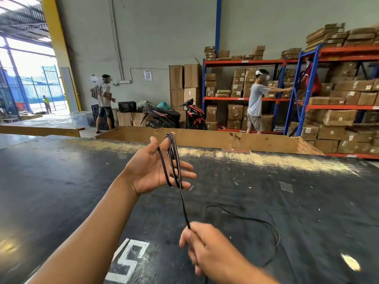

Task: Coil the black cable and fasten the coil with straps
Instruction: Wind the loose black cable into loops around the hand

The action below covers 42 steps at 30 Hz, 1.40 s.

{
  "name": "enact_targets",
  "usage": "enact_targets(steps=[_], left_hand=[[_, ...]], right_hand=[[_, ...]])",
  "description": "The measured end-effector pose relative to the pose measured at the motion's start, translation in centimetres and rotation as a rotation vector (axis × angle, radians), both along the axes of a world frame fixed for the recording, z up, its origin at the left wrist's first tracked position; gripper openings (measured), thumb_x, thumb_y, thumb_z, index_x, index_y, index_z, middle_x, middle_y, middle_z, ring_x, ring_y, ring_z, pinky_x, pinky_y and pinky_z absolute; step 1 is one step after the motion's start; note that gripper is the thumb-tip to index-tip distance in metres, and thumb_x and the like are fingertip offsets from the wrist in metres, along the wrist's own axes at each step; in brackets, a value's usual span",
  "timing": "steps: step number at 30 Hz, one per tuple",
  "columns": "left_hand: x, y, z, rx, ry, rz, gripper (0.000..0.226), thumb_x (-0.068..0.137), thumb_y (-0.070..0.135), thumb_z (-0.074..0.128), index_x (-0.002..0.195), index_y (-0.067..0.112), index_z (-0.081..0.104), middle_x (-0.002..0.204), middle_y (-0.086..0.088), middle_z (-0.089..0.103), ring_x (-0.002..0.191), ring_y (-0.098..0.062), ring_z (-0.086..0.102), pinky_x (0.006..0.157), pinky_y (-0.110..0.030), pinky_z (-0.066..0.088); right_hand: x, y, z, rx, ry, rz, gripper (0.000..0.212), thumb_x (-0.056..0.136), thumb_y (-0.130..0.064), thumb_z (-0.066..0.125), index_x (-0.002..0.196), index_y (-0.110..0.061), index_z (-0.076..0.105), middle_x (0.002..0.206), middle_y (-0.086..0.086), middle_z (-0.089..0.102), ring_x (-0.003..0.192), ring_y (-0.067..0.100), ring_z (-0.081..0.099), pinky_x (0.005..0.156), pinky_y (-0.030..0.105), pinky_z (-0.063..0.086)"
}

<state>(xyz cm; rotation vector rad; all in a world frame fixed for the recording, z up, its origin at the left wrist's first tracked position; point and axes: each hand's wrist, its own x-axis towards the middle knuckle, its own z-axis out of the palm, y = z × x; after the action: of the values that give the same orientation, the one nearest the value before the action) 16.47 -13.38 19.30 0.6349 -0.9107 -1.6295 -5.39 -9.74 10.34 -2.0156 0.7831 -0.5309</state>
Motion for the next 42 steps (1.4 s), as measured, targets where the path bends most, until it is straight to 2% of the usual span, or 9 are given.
enact_targets(steps=[8, 12, 18, 24, 29, 33, 36, 38, 42], left_hand=[[-3.4, 1.7, 0.0, -0.086, -0.084, -0.271, 0.058, 0.092, 0.070, 0.017, 0.144, 0.053, 0.034, 0.138, -0.042, 0.041, 0.129, -0.060, 0.039, 0.093, -0.071, 0.043], [-4.8, 2.6, -0.6, -0.092, -0.138, -0.426, 0.056, 0.092, 0.069, 0.020, 0.146, 0.055, 0.027, 0.144, -0.038, 0.035, 0.135, -0.053, 0.035, 0.100, -0.070, 0.037], [-5.4, 3.8, -1.1, -0.008, -0.197, -0.444, 0.057, 0.090, 0.070, 0.020, 0.142, 0.055, 0.037, 0.154, -0.044, 0.003, 0.140, -0.060, 0.017, 0.101, -0.071, 0.029], [-6.1, 3.8, -2.0, 0.042, -0.221, -0.429, 0.056, 0.088, 0.071, 0.026, 0.141, 0.056, 0.037, 0.154, -0.042, 0.014, 0.138, -0.059, 0.024, 0.099, -0.069, 0.037], [-6.5, 3.6, -2.8, 0.053, -0.261, -0.424, 0.059, 0.089, 0.072, 0.017, 0.143, 0.055, 0.035, 0.151, -0.039, 0.023, 0.139, -0.061, 0.021, 0.100, -0.073, 0.027], [-6.7, 3.4, -3.1, 0.086, -0.243, -0.444, 0.059, 0.090, 0.071, 0.017, 0.143, 0.054, 0.036, 0.152, -0.042, 0.017, 0.138, -0.065, 0.015, 0.104, -0.080, 0.013], [-6.6, 3.3, -3.3, 0.108, -0.256, -0.422, 0.059, 0.090, 0.072, 0.015, 0.140, 0.055, 0.039, 0.153, -0.043, 0.015, 0.138, -0.064, 0.017, 0.104, -0.078, 0.015], [-6.4, 3.0, -3.7, 0.130, -0.266, -0.389, 0.059, 0.089, 0.073, 0.017, 0.139, 0.054, 0.043, 0.147, -0.041, 0.027, 0.137, -0.064, 0.021, 0.103, -0.079, 0.021], [-5.7, 2.1, -4.8, 0.182, -0.293, -0.237, 0.060, 0.087, 0.074, 0.023, 0.140, 0.054, 0.041, 0.125, -0.034, 0.050, 0.120, -0.056, 0.049, 0.100, -0.075, 0.029]], right_hand=[[0.9, -3.9, -3.5, -0.072, 0.161, 0.053, 0.026, 0.095, -0.023, 0.039, 0.075, -0.029, 0.056, 0.059, -0.006, 0.062, 0.050, -0.003, 0.054, 0.061, 0.020, 0.046], [0.1, -8.6, -0.5, -0.129, 0.191, 0.000, 0.023, 0.096, -0.014, 0.049, 0.083, -0.020, 0.066, 0.083, 0.001, 0.070, 0.078, 0.010, 0.064, 0.077, 0.036, 0.051], [-1.1, -12.8, 6.4, -0.418, 0.280, -0.059, 0.019, 0.094, -0.019, 0.058, 0.079, -0.027, 0.068, 0.077, -0.019, 0.067, 0.081, 0.006, 0.068, 0.074, 0.031, 0.054], [-1.0, -13.7, 11.6, -0.593, 0.313, -0.110, 0.020, 0.096, -0.014, 0.055, 0.084, -0.017, 0.071, 0.078, -0.003, 0.067, 0.069, 0.016, 0.060, 0.056, 0.028, 0.043], [-0.6, -13.2, 13.9, -0.665, 0.377, -0.077, 0.016, 0.094, -0.015, 0.060, 0.090, -0.012, 0.076, 0.090, 0.004, 0.075, 0.081, 0.020, 0.068, 0.069, 0.030, 0.053], [-0.6, -13.1, 14.7, -0.760, 0.470, -0.088, 0.014, 0.092, -0.020, 0.063, 0.082, -0.021, 0.073, 0.090, -0.002, 0.073, 0.080, 0.014, 0.065, 0.070, 0.032, 0.053], [-0.6, -13.1, 15.0, -0.840, 0.515, -0.097, 0.018, 0.091, -0.024, 0.065, 0.074, -0.031, 0.066, 0.081, -0.009, 0.068, 0.076, 0.012, 0.062, 0.059, 0.028, 0.043], [-0.8, -13.0, 15.1, -0.901, 0.529, -0.108, 0.017, 0.090, -0.028, 0.065, 0.072, -0.030, 0.065, 0.076, -0.012, 0.063, 0.073, 0.011, 0.059, 0.057, 0.026, 0.038], [-0.7, -12.6, 15.2, -0.924, 0.512, -0.113, 0.018, 0.087, -0.034, 0.068, 0.075, -0.021, 0.068, 0.076, -0.008, 0.069, 0.071, 0.014, 0.062, 0.063, 0.032, 0.050]])
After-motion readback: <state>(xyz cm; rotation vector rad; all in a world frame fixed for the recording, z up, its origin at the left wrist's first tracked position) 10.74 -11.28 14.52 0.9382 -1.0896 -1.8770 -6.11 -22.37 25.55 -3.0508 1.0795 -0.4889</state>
